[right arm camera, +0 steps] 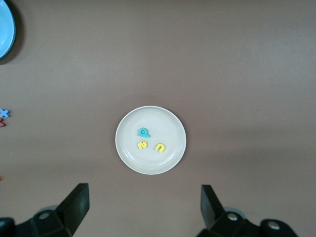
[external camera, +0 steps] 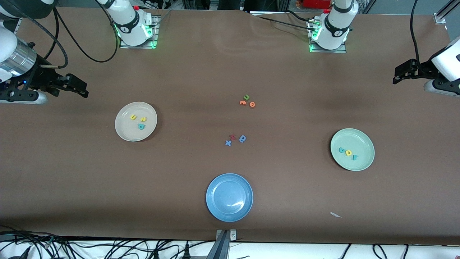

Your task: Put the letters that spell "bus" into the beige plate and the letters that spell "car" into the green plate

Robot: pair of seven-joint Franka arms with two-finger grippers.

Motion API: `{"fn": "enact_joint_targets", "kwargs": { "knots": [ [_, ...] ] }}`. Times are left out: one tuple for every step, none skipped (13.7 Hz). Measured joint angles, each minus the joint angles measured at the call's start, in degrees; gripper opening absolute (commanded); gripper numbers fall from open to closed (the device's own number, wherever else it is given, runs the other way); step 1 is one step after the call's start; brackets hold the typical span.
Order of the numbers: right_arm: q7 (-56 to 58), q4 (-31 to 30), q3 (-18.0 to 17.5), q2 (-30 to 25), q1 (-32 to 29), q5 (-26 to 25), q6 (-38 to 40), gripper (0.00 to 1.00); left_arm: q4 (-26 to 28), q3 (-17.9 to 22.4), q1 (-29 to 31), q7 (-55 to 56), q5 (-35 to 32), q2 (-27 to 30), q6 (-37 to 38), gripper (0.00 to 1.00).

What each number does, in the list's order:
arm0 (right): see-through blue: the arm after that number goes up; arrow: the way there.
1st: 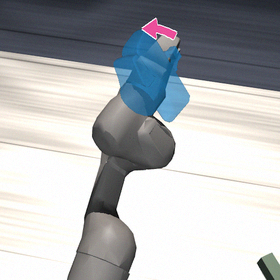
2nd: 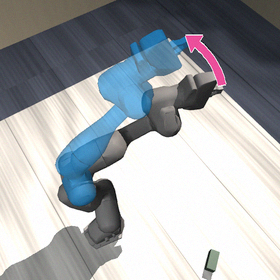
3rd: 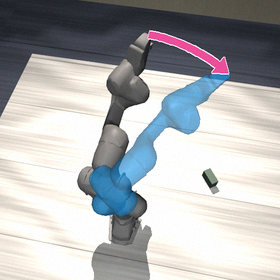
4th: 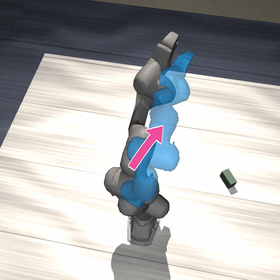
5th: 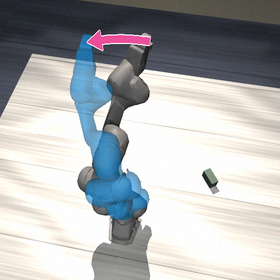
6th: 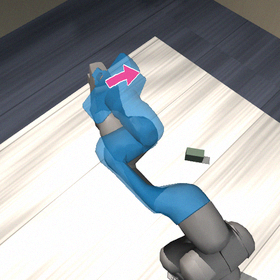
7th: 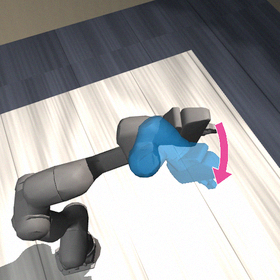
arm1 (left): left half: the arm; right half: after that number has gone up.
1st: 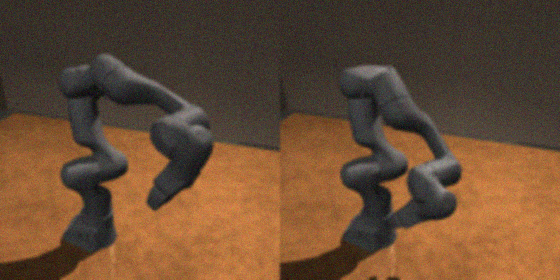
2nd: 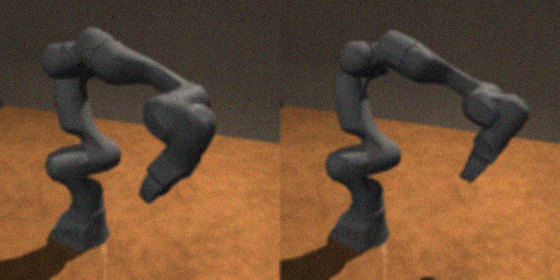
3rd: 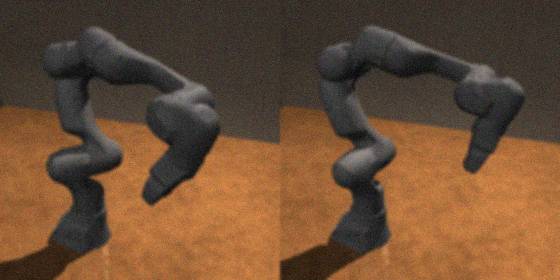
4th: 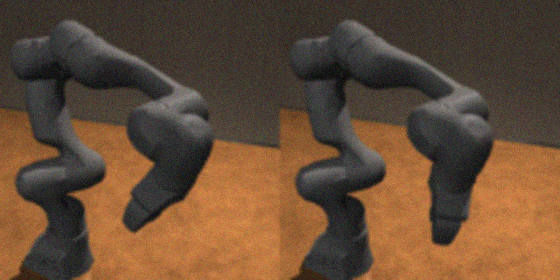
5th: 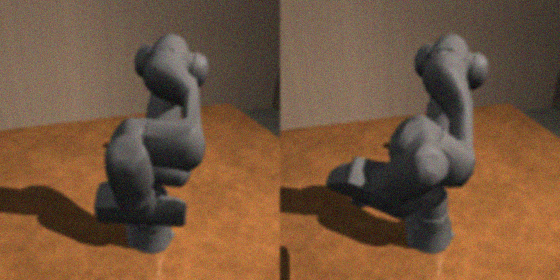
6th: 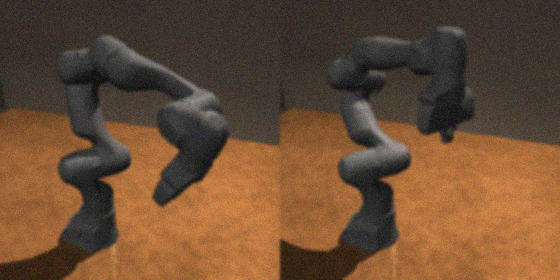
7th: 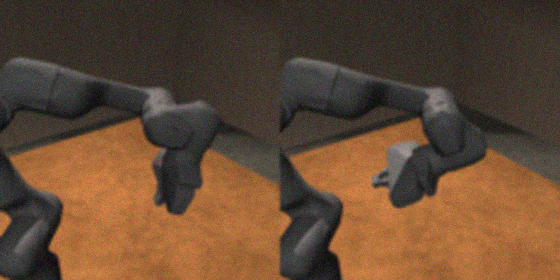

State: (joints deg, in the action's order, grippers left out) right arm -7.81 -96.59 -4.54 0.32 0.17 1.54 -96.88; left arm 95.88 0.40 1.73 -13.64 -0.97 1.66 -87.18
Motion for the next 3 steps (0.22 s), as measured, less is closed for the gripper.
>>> {"fn": "enact_joint_targets", "kwargs": {
  "knots": [
    [0.00, 0.00, 0.00, 0.00, 0.00, 0.00, 0.00, 1.00, -0.10, -0.29, 0.09, 0.00, 0.00, -0.06, 0.00, 1.00],
    [0.00, 0.00, 0.00, 0.00, 0.00, 0.00, 0.00, 1.00, -0.36, -0.93, 0.39, 0.02, 0.00, -0.14, 0.00, 1.00],
    [0.00, 0.00, 0.00, 0.00, 0.00, 0.00, 0.00, 1.00, -0.73, -1.68, 0.92, 0.16, 0.00, -0.27, 0.00, 1.00]
  ]
}}
